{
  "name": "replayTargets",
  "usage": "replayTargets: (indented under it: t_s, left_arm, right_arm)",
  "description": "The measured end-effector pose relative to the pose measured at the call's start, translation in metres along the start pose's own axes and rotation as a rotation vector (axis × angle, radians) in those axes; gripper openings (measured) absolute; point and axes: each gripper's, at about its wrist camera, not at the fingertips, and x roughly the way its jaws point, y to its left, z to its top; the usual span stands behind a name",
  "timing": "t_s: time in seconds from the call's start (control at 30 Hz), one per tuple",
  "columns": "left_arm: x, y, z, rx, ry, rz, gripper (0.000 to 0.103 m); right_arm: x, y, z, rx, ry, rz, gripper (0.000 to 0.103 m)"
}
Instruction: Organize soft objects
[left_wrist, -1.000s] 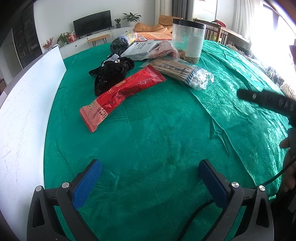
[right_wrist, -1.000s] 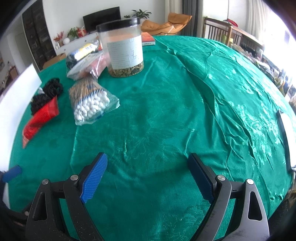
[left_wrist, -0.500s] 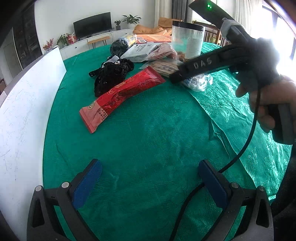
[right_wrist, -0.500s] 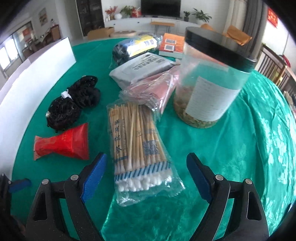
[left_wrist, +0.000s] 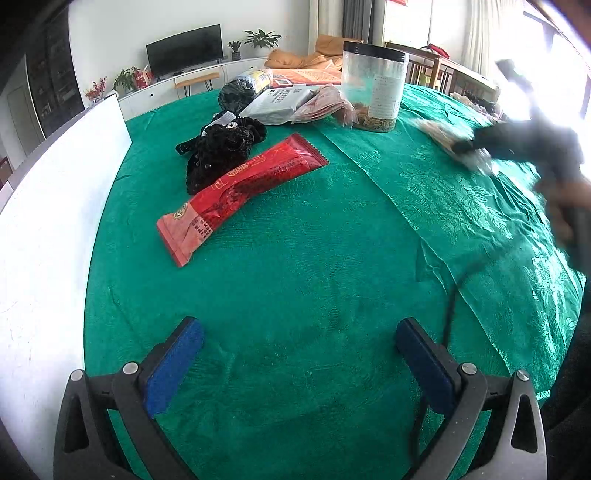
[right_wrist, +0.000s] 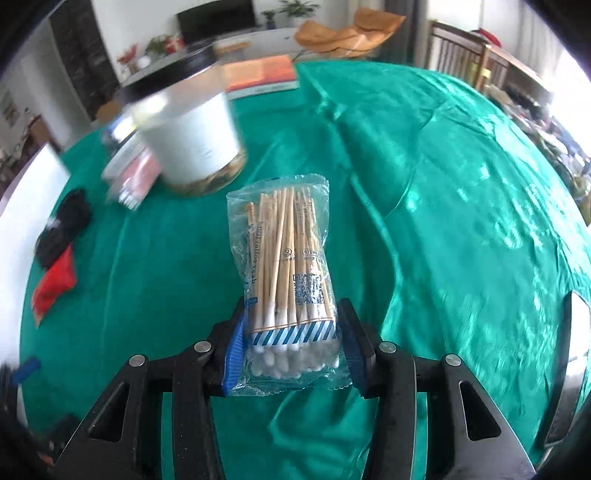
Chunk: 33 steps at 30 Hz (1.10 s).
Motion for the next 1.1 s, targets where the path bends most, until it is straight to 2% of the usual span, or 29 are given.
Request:
replayTargets:
  t_s: [0.03, 0.1, 0.13, 0.17, 0.2, 0.4, 0.5, 0.67, 1.1]
  left_arm:
    - [0.0, 0.0, 0.0, 0.0, 0.0, 0.0, 0.103]
    - [0.0, 0.0, 0.0, 0.0, -0.001, -0.001, 0.103]
    - [0.0, 0.0, 0.0, 0.0, -0.001, -0.001, 0.103]
    - [0.0, 0.0, 0.0, 0.0, -0.002, -0.002, 0.103]
    - [0.001, -0.001, 0.001, 0.0, -0.002, -0.001, 0.103]
    - [0.001, -0.001, 0.0, -0.001, -0.003, 0.0, 0.103]
    - [0.001, -0.001, 0.0, -0.001, -0.003, 0.0, 0.103]
    - [0.001, 0.0, 0.0, 0.0, -0.003, -0.001, 0.103]
    - [0.0, -0.001, -0.001, 0.0, -0.004, -0.001, 0.103]
  right_arm:
    - [0.008, -0.007, 0.014, 0.032, -0.036, 0.001, 0.049]
    - [0.018, -0.017, 0.037, 0.082, -0.112, 0.048, 0.055]
    - [0.021, -0.018, 0.042, 0.089, -0.122, 0.04, 0.06]
    - [0.024, -0.018, 0.045, 0.095, -0.108, 0.011, 0.071]
    - [0.023, -0.015, 0.043, 0.1, -0.102, 0.002, 0.072]
    - [-0.018, -0.003, -0.027, 0.049, -0.2, -0.055, 0.079]
    - [-0.013, 0.001, -0.035, 0.031, -0.134, -0.041, 0.079]
    - [-0.004, 0.01, -0.038, -0.022, -0.102, -0.073, 0.079]
    - [-0.009, 0.021, -0.051, -0.03, -0.108, -0.075, 0.087]
